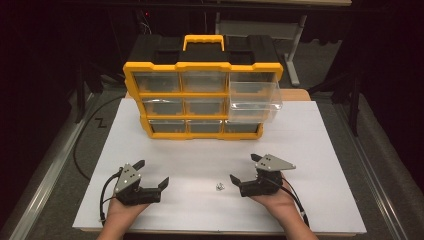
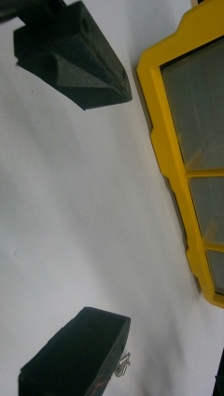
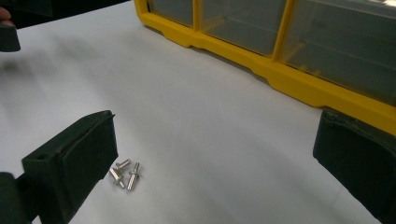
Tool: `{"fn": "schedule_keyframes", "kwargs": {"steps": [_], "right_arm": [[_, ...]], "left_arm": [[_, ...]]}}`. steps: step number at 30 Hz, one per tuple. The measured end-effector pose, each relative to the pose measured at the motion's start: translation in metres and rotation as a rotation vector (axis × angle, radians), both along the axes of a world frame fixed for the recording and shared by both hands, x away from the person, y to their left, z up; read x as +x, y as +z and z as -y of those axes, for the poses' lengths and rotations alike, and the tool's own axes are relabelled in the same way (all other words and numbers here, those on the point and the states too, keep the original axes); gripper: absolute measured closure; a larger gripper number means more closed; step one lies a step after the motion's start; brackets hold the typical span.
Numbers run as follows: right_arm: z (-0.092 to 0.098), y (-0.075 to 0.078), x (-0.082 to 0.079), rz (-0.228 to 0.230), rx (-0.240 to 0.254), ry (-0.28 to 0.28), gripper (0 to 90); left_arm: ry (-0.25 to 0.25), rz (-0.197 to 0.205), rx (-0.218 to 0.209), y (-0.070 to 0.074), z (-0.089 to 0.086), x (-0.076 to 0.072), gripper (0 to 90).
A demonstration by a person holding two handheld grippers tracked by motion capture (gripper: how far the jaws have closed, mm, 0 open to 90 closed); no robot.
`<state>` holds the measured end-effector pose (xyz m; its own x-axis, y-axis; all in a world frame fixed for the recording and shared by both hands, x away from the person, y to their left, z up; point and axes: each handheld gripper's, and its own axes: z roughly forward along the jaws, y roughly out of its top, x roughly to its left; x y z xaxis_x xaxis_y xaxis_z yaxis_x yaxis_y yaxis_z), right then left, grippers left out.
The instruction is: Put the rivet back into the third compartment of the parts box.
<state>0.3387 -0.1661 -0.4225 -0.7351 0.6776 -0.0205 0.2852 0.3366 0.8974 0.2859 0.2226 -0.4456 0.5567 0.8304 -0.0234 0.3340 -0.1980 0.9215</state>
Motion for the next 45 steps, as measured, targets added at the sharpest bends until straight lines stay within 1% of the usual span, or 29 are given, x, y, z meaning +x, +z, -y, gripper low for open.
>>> {"fn": "schedule_keyframes", "kwargs": {"steps": [1,2,3,4,5,8,10,11,12,14,15,17,19,20,21,22,23,25,26,27,28,31,34,37,38,40,41,42,45], "right_arm": [[-0.005,0.0,0.003,-0.012,-0.006,0.002,3.7],[-0.005,0.0,0.003,-0.012,-0.006,0.002,3.7],[-0.007,0.001,0.003,-0.019,-0.011,-0.001,9.3],[-0.007,0.001,0.003,-0.019,-0.011,-0.001,9.3],[-0.008,0.0,0.001,-0.029,0.0,0.0,17.0],[-0.01,-0.002,-0.001,-0.068,0.003,0.021,28.6],[-0.012,-0.004,-0.002,-0.083,-0.006,0.034,36.3],[-0.014,-0.006,-0.003,-0.088,-0.008,0.04,39.2],[-0.014,-0.006,-0.003,-0.088,-0.008,0.04,39.2],[-0.018,-0.009,-0.004,-0.096,-0.026,0.06,46.4],[-0.019,-0.01,-0.004,-0.097,-0.034,0.064,48.4],[-0.025,-0.013,-0.004,-0.131,-0.051,0.073,53.8],[-0.027,-0.015,-0.004,-0.157,-0.05,0.089,58.4],[-0.027,-0.015,-0.004,-0.157,-0.05,0.089,58.4],[-0.03,-0.017,-0.004,-0.166,-0.063,0.098,62.6],[-0.03,-0.017,-0.004,-0.166,-0.063,0.098,62.6],[-0.034,-0.02,-0.005,-0.181,-0.096,0.106,65.4],[-0.036,-0.022,-0.006,-0.184,-0.116,0.109,67.3],[-0.036,-0.022,-0.006,-0.184,-0.116,0.109,67.3],[-0.038,-0.023,-0.007,-0.186,-0.129,0.114,70.7],[-0.038,-0.023,-0.007,-0.186,-0.129,0.114,70.7],[-0.04,-0.025,-0.006,-0.195,-0.141,0.123,75.0],[-0.04,-0.026,-0.006,-0.201,-0.145,0.128,76.0],[-0.043,-0.028,-0.005,-0.206,-0.17,0.141,78.6],[-0.043,-0.028,-0.006,-0.207,-0.171,0.136,79.3],[-0.043,-0.028,-0.006,-0.204,-0.174,0.136,80.5],[-0.043,-0.028,-0.005,-0.2,-0.181,0.137,83.1],[-0.042,-0.028,-0.005,-0.19,-0.193,0.145,83.2],[-0.042,-0.028,-0.005,-0.188,-0.203,0.155,84.2]], "left_arm": [[-0.001,0.001,0.002,0.0,0.0,0.0,0.4],[-0.003,0.001,0.006,0.0,0.0,0.0,0.4],[-0.004,0.002,0.007,0.0,0.001,-0.001,0.4],[-0.006,0.003,0.009,0.0,0.001,-0.001,0.4],[-0.007,0.007,0.009,0.0,0.001,-0.002,0.4],[-0.011,0.011,0.014,0.001,0.002,-0.002,0.4],[-0.012,0.012,0.014,0.001,0.003,-0.003,0.4],[-0.016,0.014,0.018,0.001,0.004,-0.003,0.4],[-0.016,0.014,0.018,0.001,0.004,-0.003,0.4],[-0.019,0.013,0.021,0.001,0.005,-0.004,0.4],[-0.021,0.013,0.02,0.0,0.005,-0.004,0.4],[-0.025,0.014,0.02,0.0,0.005,-0.004,0.4],[-0.028,0.016,0.021,0.0,0.005,-0.004,0.4],[-0.028,0.016,0.021,0.0,0.005,-0.004,0.3],[-0.028,0.017,0.021,0.0,0.005,-0.004,0.4],[-0.029,0.017,0.02,0.0,0.005,-0.004,0.4],[-0.03,0.018,0.02,0.0,0.005,-0.004,0.4],[-0.03,0.018,0.02,0.0,0.005,-0.004,0.4],[-0.03,0.018,0.021,0.0,0.005,-0.004,0.4],[-0.03,0.017,0.021,0.0,0.004,-0.004,0.4],[-0.03,0.017,0.021,0.0,0.004,-0.004,0.4],[-0.031,0.016,0.024,0.0,0.004,-0.004,0.4],[-0.03,0.016,0.023,0.0,0.004,-0.004,0.4],[-0.028,0.018,0.021,0.0,0.003,-0.004,0.4],[-0.028,0.017,0.022,0.0,0.003,-0.003,0.3],[-0.028,0.017,0.022,0.0,0.003,-0.003,0.4],[-0.028,0.017,0.022,0.0,0.003,-0.003,0.4],[-0.028,0.017,0.022,0.0,0.003,-0.003,0.4],[-0.028,0.017,0.021,0.0,0.003,-0.004,0.4]]}}
